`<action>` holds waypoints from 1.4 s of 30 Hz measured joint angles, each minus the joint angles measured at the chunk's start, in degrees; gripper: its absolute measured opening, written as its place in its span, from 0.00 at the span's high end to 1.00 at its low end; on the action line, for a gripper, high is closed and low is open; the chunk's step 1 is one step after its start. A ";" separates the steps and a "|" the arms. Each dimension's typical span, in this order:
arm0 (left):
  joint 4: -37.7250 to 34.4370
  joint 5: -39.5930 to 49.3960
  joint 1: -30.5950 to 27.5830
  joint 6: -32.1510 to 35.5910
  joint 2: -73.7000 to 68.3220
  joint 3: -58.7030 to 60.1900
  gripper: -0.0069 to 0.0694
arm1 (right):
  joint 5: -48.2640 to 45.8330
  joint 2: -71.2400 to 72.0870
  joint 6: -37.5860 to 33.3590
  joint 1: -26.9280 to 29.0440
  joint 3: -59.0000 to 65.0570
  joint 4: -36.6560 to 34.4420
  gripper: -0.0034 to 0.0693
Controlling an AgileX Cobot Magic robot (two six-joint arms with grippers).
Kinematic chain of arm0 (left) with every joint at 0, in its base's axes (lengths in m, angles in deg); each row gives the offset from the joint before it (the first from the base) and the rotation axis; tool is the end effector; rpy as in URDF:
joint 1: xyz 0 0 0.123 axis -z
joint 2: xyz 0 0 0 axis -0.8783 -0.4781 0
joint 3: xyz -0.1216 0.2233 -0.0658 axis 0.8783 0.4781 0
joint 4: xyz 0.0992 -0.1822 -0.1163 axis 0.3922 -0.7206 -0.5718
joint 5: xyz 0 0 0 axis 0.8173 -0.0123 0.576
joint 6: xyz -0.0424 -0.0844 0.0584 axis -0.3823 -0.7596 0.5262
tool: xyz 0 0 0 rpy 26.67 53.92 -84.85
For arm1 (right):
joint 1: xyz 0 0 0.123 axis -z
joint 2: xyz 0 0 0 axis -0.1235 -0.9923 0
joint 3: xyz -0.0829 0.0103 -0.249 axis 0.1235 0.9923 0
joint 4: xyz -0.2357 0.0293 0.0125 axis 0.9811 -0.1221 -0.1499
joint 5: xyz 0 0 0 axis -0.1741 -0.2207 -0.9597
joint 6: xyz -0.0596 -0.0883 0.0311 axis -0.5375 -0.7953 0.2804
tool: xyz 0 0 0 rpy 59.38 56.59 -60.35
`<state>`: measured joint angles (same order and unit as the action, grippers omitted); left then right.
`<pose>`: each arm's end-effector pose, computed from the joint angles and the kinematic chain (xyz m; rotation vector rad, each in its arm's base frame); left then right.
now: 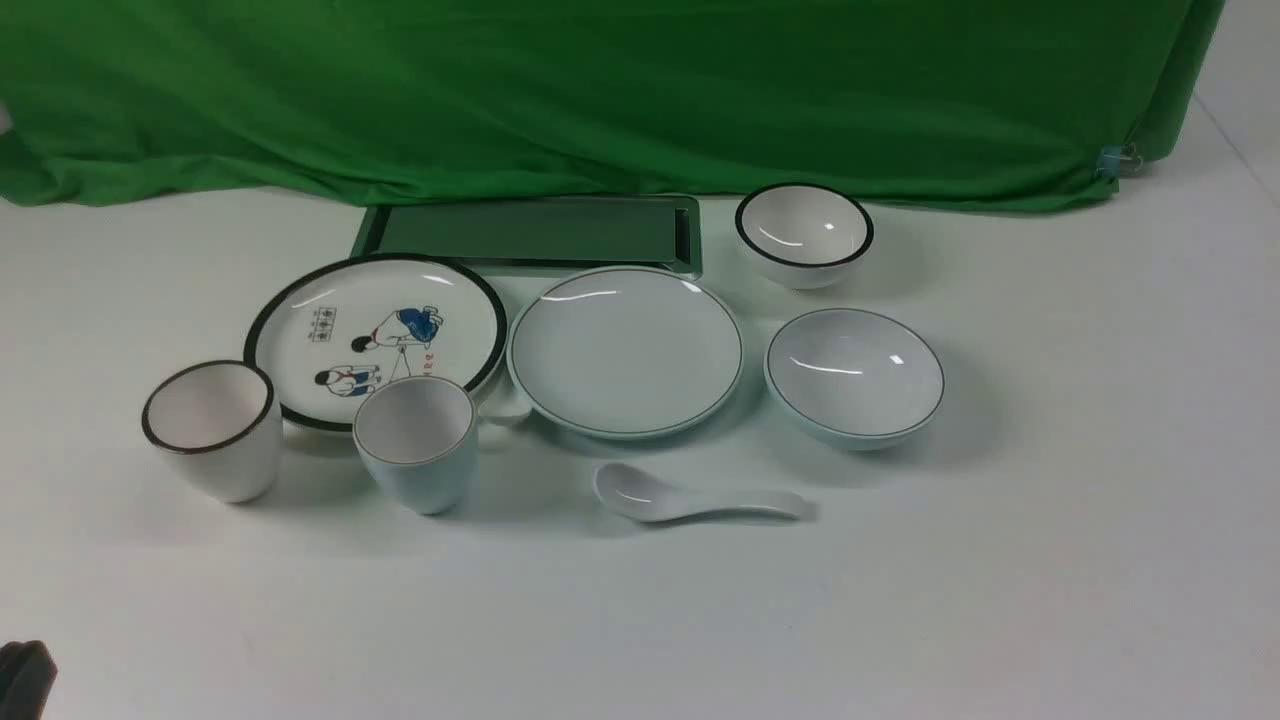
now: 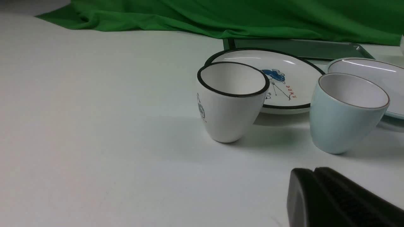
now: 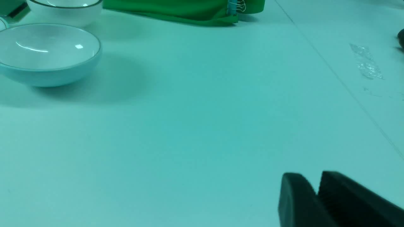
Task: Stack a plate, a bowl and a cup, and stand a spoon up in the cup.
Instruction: Use the right arm to grab a blue rice bowl
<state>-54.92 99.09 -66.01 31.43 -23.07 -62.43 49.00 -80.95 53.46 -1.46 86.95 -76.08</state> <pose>0.0838 0.0016 0.1846 -0.0833 1.7417 -0.0205 0.0849 -0.0084 0.1858 -0.0022 1.7359 -0.1466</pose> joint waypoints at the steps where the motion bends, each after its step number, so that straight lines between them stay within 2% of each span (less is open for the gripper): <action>1: 0.00 0.00 0.00 0.00 0.00 0.00 0.95 | 0.00 0.00 0.00 0.00 0.00 0.00 0.75; 19: 0.00 0.00 0.00 0.07 0.00 0.00 0.95 | 0.00 0.00 0.00 0.00 0.00 0.00 0.71; 42: 1.75 -1.93 0.00 4.32 0.00 0.00 0.95 | 0.29 0.00 0.00 0.00 0.00 0.00 0.64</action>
<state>-53.17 97.16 -66.01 35.75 -23.07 -62.43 49.29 -80.95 53.46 -1.46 86.95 -76.08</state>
